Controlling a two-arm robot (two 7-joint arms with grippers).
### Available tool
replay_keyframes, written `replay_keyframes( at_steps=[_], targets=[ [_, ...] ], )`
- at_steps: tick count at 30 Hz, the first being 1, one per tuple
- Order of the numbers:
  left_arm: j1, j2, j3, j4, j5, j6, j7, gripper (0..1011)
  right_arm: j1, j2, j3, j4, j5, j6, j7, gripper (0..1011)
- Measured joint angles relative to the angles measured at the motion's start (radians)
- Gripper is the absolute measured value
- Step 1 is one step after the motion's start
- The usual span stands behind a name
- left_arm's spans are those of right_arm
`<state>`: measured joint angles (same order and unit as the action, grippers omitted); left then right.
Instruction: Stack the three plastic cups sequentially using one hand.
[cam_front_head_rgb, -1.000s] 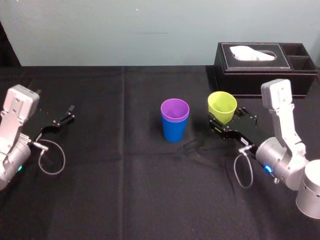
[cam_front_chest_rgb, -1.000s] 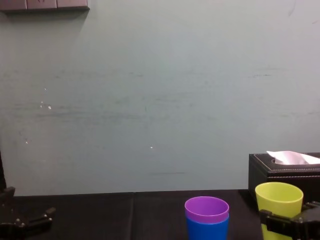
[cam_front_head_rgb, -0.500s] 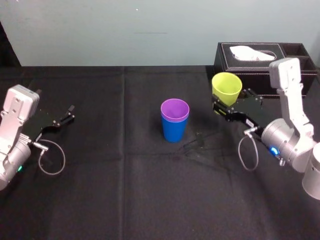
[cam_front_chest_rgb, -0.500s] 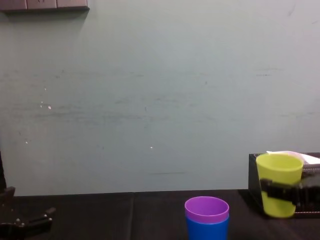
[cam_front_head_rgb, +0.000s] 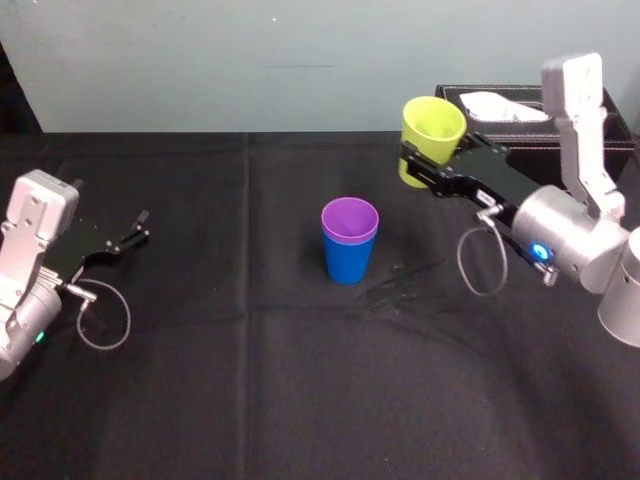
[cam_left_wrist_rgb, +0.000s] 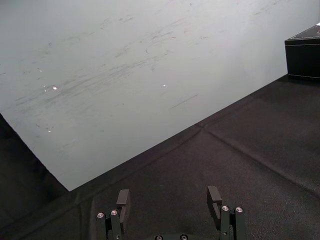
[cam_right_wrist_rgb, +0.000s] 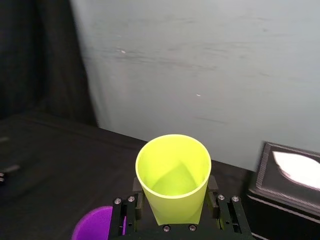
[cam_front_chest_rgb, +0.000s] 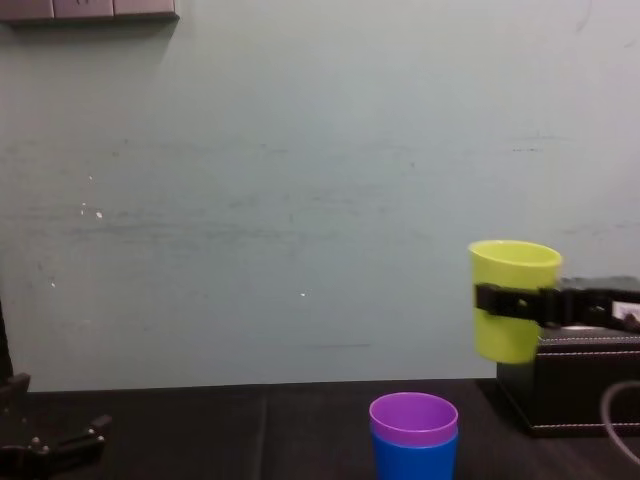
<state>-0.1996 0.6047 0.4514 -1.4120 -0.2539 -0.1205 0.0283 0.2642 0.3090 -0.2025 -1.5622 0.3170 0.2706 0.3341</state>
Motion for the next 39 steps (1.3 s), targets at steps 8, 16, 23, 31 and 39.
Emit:
replay_keyframes(
  at_steps=[8, 16, 23, 31, 39],
  targets=[
    [0.000, 0.000, 0.000, 0.000, 0.000, 0.000, 0.000, 1011, 0.072, -0.016, -0.058, 0.038, 0.039, 0.035, 0.054, 731],
    [0.000, 0.000, 0.000, 0.000, 0.000, 0.000, 0.000, 1012, 0.096, -0.027, -0.117, 0.059, 0.052, 0.048, 0.072, 731],
    [0.000, 0.000, 0.000, 0.000, 0.000, 0.000, 0.000, 1011, 0.072, -0.009, -0.127, 0.031, 0.063, 0.052, 0.060, 731],
    [0.000, 0.000, 0.000, 0.000, 0.000, 0.000, 0.000, 1011, 0.044, 0.018, -0.133, -0.001, 0.082, 0.055, 0.051, 731],
    [0.000, 0.000, 0.000, 0.000, 0.000, 0.000, 0.000, 1011, 0.044, 0.032, -0.147, 0.010, 0.101, 0.050, 0.050, 731]
  ],
)
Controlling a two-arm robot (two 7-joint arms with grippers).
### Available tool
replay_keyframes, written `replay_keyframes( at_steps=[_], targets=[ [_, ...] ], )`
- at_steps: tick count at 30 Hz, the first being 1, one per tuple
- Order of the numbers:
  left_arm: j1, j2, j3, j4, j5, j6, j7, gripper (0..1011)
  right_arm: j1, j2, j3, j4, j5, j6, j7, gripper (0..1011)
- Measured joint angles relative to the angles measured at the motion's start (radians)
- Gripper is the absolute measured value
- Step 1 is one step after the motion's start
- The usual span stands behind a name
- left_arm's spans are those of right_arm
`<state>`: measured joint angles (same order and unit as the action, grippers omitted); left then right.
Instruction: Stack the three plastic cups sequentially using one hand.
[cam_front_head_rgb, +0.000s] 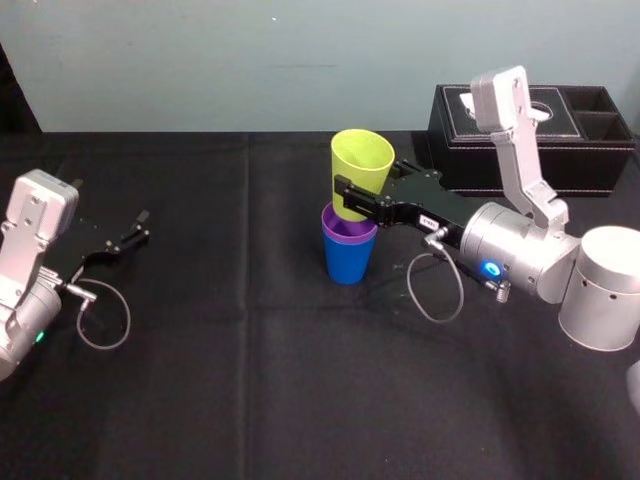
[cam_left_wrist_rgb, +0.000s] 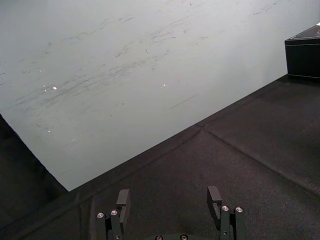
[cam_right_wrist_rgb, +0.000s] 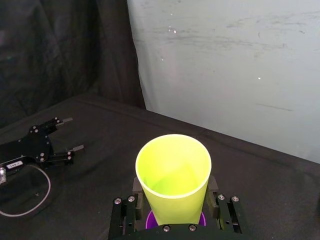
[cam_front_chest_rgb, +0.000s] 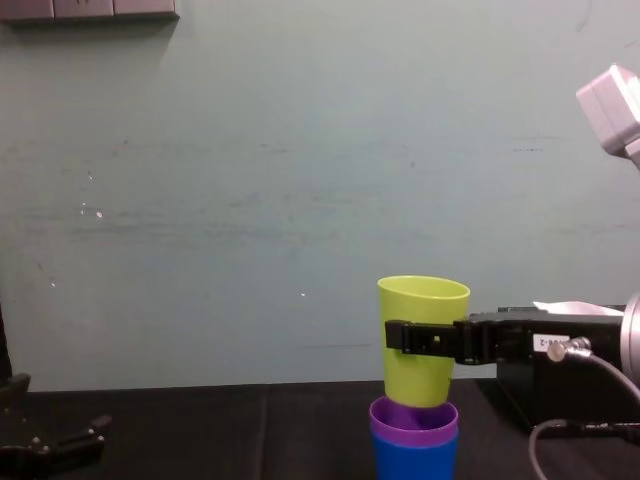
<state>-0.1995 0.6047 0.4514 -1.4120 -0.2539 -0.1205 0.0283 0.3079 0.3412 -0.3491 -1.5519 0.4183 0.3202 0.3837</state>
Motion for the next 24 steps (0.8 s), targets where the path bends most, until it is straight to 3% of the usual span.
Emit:
replay_keyframes(
  at_steps=[24],
  targets=[
    [0.000, 0.000, 0.000, 0.000, 0.000, 0.000, 0.000, 1011, 0.039, 0.013, -0.047, 0.084, 0.044, -0.043, -0.010, 731]
  ],
)
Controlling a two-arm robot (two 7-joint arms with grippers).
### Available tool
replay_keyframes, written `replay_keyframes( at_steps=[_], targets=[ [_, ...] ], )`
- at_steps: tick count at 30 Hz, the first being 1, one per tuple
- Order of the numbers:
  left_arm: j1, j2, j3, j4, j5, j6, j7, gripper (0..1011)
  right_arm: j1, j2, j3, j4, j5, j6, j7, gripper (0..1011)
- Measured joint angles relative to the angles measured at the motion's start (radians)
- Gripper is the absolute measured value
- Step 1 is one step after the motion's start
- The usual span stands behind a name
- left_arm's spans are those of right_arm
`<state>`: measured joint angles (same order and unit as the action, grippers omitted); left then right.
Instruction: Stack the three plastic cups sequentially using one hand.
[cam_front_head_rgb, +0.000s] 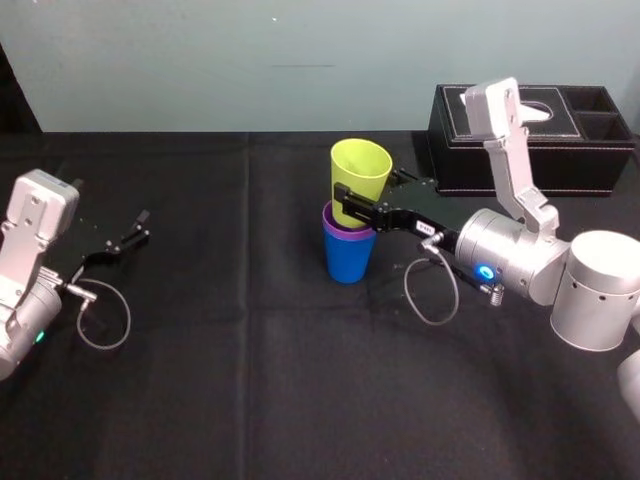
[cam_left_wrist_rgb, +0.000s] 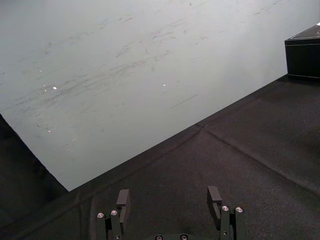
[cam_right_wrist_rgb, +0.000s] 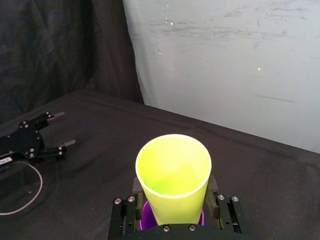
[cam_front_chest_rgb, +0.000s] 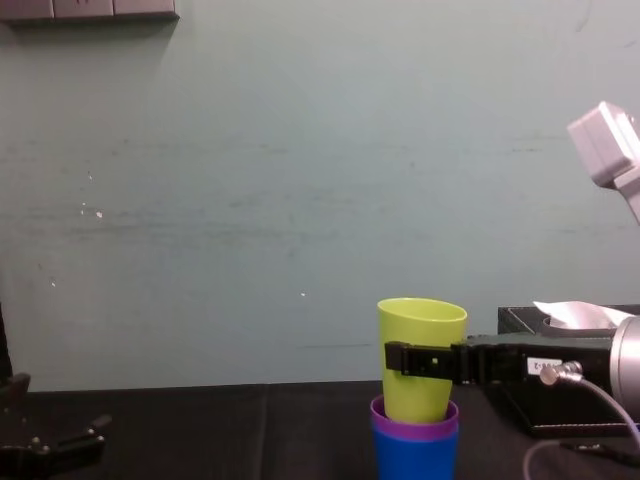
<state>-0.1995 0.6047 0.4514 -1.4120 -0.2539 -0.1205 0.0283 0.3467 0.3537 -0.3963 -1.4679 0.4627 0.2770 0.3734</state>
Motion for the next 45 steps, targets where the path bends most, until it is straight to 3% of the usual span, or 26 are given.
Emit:
replay_keyframes(
  at_steps=[15, 33, 42, 45],
  targets=[
    [0.000, 0.000, 0.000, 0.000, 0.000, 0.000, 0.000, 1011, 0.018, 0.000, -0.036, 0.049, 0.002, -0.018, 0.005, 730],
    [0.000, 0.000, 0.000, 0.000, 0.000, 0.000, 0.000, 1011, 0.013, 0.004, -0.050, 0.046, -0.018, -0.026, -0.001, 734],
    [0.000, 0.000, 0.000, 0.000, 0.000, 0.000, 0.000, 1011, 0.014, 0.003, -0.050, 0.046, -0.017, -0.025, -0.001, 968],
    [0.000, 0.000, 0.000, 0.000, 0.000, 0.000, 0.000, 1011, 0.014, 0.003, -0.049, 0.047, -0.017, -0.025, -0.001, 1003]
  ],
)
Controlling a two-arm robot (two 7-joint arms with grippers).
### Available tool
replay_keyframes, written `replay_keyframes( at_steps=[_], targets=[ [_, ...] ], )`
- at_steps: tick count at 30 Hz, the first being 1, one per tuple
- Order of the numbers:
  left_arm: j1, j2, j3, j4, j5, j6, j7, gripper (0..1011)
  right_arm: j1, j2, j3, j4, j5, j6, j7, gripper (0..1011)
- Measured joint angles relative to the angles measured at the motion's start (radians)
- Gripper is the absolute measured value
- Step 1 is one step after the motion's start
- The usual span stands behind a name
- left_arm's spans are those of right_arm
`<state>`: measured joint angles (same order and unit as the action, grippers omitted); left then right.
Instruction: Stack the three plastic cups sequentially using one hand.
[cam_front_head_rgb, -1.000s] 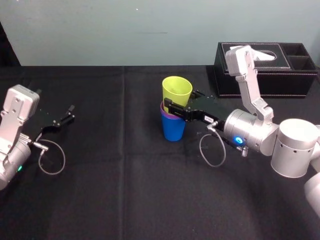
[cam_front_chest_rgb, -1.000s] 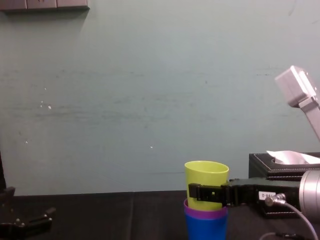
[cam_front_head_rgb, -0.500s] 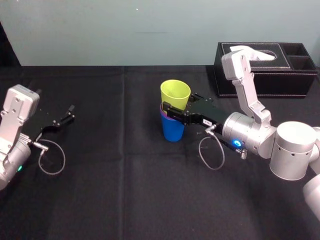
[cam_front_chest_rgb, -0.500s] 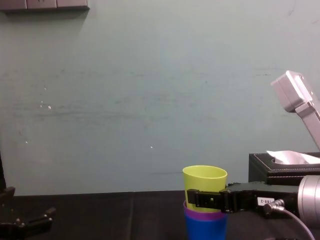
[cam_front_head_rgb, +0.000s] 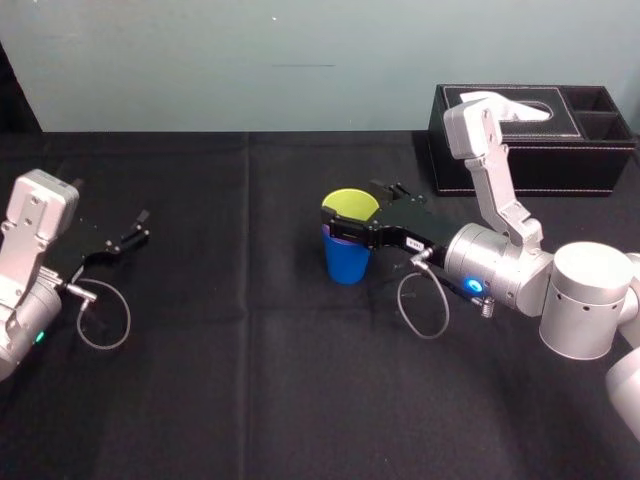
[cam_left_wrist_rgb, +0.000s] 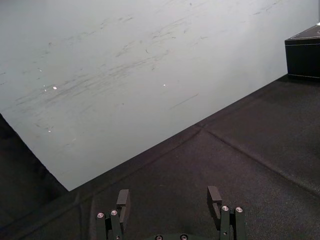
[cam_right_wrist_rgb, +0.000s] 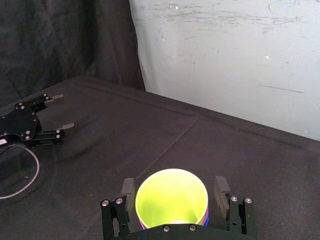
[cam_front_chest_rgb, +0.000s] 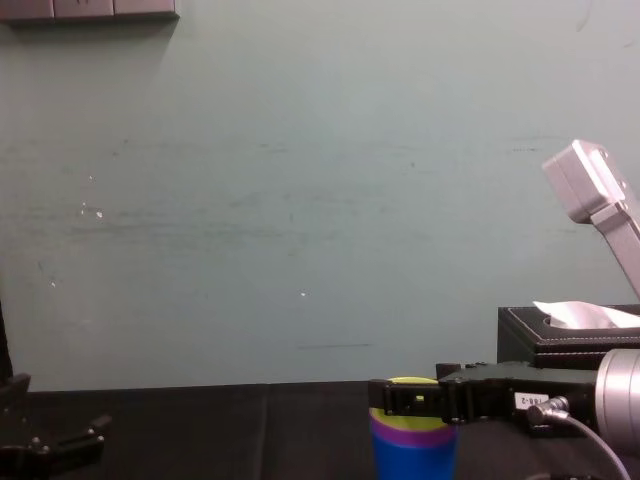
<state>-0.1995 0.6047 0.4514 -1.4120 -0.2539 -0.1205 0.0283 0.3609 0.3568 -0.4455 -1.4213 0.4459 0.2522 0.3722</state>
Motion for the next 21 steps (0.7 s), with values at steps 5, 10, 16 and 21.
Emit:
replay_keyframes(
  at_steps=[5, 10, 16, 21],
  targets=[
    [0.000, 0.000, 0.000, 0.000, 0.000, 0.000, 0.000, 1011, -0.006, 0.000, 0.008, -0.008, -0.002, -0.010, -0.010, 1003],
    [0.000, 0.000, 0.000, 0.000, 0.000, 0.000, 0.000, 1012, -0.049, 0.001, 0.061, -0.062, -0.015, -0.065, -0.072, 1003],
    [0.000, 0.000, 0.000, 0.000, 0.000, 0.000, 0.000, 1011, -0.092, -0.003, 0.113, -0.105, -0.030, -0.100, -0.120, 1002],
    [0.000, 0.000, 0.000, 0.000, 0.000, 0.000, 0.000, 1011, -0.132, -0.010, 0.144, -0.131, -0.055, -0.104, -0.169, 1003]
  ],
)
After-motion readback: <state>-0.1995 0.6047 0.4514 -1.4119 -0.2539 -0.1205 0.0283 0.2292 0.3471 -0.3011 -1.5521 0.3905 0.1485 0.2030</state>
